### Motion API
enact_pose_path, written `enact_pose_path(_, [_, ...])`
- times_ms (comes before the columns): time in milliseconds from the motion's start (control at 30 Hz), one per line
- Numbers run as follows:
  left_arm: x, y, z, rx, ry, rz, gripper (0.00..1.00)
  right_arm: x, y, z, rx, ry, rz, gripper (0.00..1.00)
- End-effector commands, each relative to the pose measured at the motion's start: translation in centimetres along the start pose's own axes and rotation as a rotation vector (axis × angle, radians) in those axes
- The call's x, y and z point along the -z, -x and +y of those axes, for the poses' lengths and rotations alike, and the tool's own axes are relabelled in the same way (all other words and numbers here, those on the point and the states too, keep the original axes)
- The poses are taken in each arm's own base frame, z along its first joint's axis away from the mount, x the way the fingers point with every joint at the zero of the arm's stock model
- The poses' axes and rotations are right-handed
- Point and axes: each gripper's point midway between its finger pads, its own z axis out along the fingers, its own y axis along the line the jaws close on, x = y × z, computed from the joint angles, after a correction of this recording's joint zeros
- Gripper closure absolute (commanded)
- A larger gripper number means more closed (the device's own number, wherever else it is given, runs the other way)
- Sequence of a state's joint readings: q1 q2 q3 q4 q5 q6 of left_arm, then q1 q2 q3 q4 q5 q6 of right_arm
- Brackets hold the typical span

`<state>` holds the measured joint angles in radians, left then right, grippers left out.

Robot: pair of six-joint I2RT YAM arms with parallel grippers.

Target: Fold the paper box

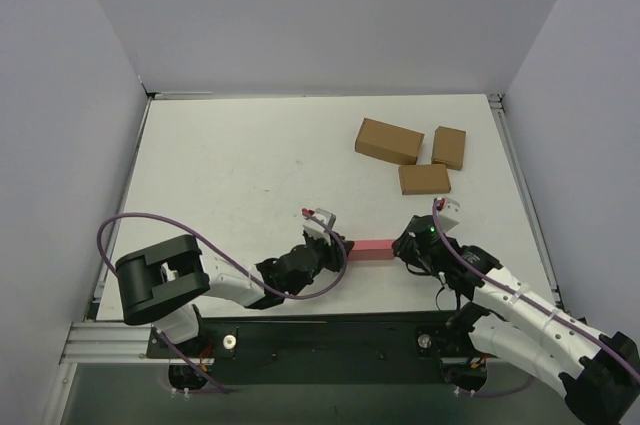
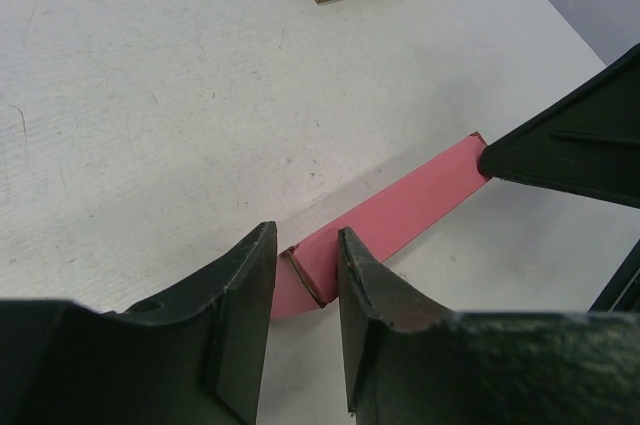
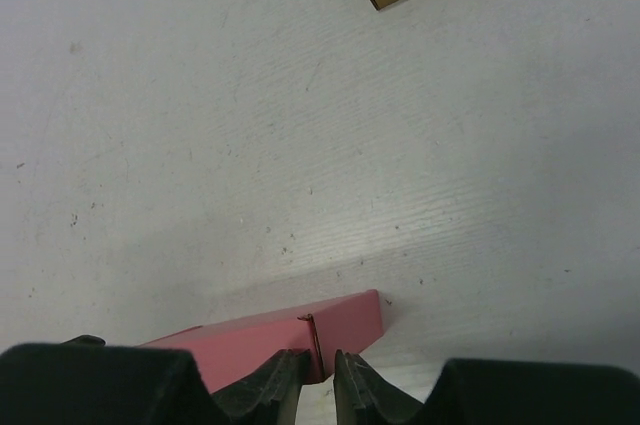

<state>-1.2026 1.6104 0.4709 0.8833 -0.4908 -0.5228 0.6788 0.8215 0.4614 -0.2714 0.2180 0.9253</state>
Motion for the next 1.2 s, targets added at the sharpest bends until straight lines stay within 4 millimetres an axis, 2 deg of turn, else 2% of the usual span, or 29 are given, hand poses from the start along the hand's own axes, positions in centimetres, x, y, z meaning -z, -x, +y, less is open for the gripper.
enact_pose_path(0, [5.2, -10.6, 8.6, -0.327, 0.184, 0.454, 0.58, -0.1, -5.0, -5.6, 0.051, -0.162, 0.165, 0.79])
enact_pose_path(133, [4.0, -7.8, 6.5, -0.327, 0.156, 0.41, 0.47, 0.0, -4.4, -5.3, 0.04, -0.151, 0.139, 0.81])
enact_pose_path(167, [3.1, -6.0, 5.2, -0.306, 0.136, 0.368, 0.44, 0.0, -4.3, -5.2, 0.042, -0.153, 0.135, 0.81])
enact_pose_path(233, [2.4, -4.5, 4.6, -0.294, 0.131, 0.342, 0.35, 0.0, -4.3, -5.2, 0.042, -0.157, 0.137, 0.81])
enact_pose_path(300, [1.3, -1.9, 3.0, -0.265, 0.108, 0.292, 0.32, -0.1, -4.3, -5.2, 0.047, -0.164, 0.143, 0.81])
enact_pose_path(333, [1.1, -1.2, 2.8, -0.267, 0.11, 0.286, 0.31, -0.1, -4.4, -5.3, 0.049, -0.166, 0.144, 0.82])
enact_pose_path(367, [0.6, 0.5, 1.7, -0.247, 0.097, 0.248, 0.3, -0.2, -4.3, -5.3, 0.047, -0.167, 0.141, 0.82])
enact_pose_path(500, [0.6, 2.9, 1.1, -0.161, 0.096, 0.218, 0.29, -0.1, -4.1, -5.1, 0.043, -0.161, 0.132, 0.82])
enact_pose_path(533, [0.8, 2.6, 0.9, -0.109, 0.084, 0.231, 0.29, -0.1, -4.1, -5.2, 0.041, -0.162, 0.128, 0.82])
enact_pose_path(567, [1.1, 3.3, 0.8, -0.074, 0.074, 0.215, 0.29, -0.1, -4.1, -5.1, 0.042, -0.159, 0.129, 0.82])
enact_pose_path(600, [1.6, 2.5, 1.4, -0.057, 0.079, 0.23, 0.29, -0.1, -4.1, -5.2, 0.042, -0.159, 0.129, 0.82])
enact_pose_path(667, [2.2, 3.3, 1.1, 0.013, 0.065, 0.205, 0.29, -0.1, -4.1, -5.3, 0.044, -0.164, 0.13, 0.82])
enact_pose_path(733, [2.9, 2.9, 1.4, 0.05, 0.058, 0.2, 0.29, -0.2, -4.1, -5.3, 0.047, -0.165, 0.129, 0.82])
enact_pose_path(800, [3.3, 3.4, 1.4, 0.079, 0.04, 0.185, 0.29, -0.2, -4.1, -5.2, 0.048, -0.163, 0.128, 0.82])
enact_pose_path(1167, [2.7, 4.0, 0.6, 0.114, -0.011, 0.171, 0.3, -0.1, -5.1, -5.6, 0.042, -0.153, 0.153, 0.83])
